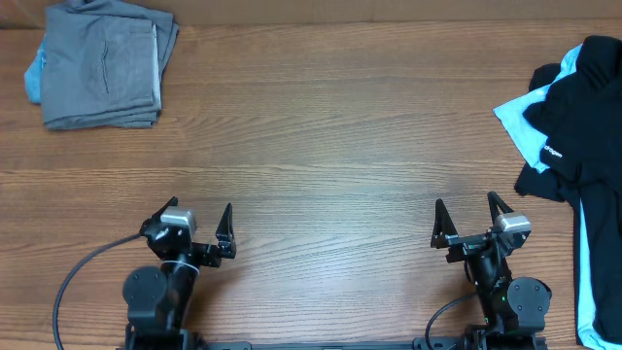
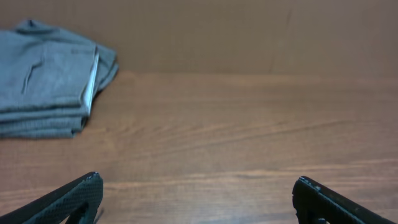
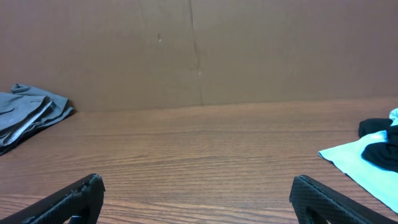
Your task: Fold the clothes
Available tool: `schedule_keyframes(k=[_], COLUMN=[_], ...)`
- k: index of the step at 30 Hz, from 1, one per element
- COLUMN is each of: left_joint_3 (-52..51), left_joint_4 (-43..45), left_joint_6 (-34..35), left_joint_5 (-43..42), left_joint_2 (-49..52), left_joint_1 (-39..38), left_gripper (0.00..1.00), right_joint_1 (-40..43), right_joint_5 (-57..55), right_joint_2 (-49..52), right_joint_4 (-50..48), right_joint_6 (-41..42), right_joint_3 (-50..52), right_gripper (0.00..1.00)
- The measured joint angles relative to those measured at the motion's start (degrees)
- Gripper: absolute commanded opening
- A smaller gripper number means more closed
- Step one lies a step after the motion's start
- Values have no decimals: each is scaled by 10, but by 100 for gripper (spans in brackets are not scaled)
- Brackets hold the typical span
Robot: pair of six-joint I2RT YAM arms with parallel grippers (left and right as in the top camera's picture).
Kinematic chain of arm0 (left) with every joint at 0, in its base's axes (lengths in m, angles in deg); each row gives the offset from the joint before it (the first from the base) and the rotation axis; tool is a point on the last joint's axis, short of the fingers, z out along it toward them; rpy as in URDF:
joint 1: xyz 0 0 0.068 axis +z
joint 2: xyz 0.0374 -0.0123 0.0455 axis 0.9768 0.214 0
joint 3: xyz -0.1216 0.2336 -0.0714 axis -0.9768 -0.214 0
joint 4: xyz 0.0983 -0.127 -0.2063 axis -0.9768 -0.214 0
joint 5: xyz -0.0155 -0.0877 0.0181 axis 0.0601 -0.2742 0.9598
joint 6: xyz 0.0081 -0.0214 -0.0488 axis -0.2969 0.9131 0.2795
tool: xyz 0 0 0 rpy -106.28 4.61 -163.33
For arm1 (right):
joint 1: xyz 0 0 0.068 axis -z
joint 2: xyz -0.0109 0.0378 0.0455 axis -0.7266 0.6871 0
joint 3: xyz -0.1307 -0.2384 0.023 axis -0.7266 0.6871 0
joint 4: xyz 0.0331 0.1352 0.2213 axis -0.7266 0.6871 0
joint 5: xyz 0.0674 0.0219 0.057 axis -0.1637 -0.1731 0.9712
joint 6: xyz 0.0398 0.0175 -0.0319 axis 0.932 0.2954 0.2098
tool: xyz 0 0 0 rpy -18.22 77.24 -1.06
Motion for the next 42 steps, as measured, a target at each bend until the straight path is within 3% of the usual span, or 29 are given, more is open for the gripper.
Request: schedule_keyframes(k=[11,42], left_joint_3=[-62,-62], left_joint_4=[12,3], left_joint_6=[31,24], left_joint_5=[78,86], left_joint_2=[-81,-101], left_joint_1=[-10,-10], left_gripper=[100,100], right_joint_1=[0,0], right_joint_5=[0,0], right_joint_2=[0,0], right_joint_4=[0,0], right_joint_6=[0,0], right_joint_3=[0,0], right_gripper=[100,100])
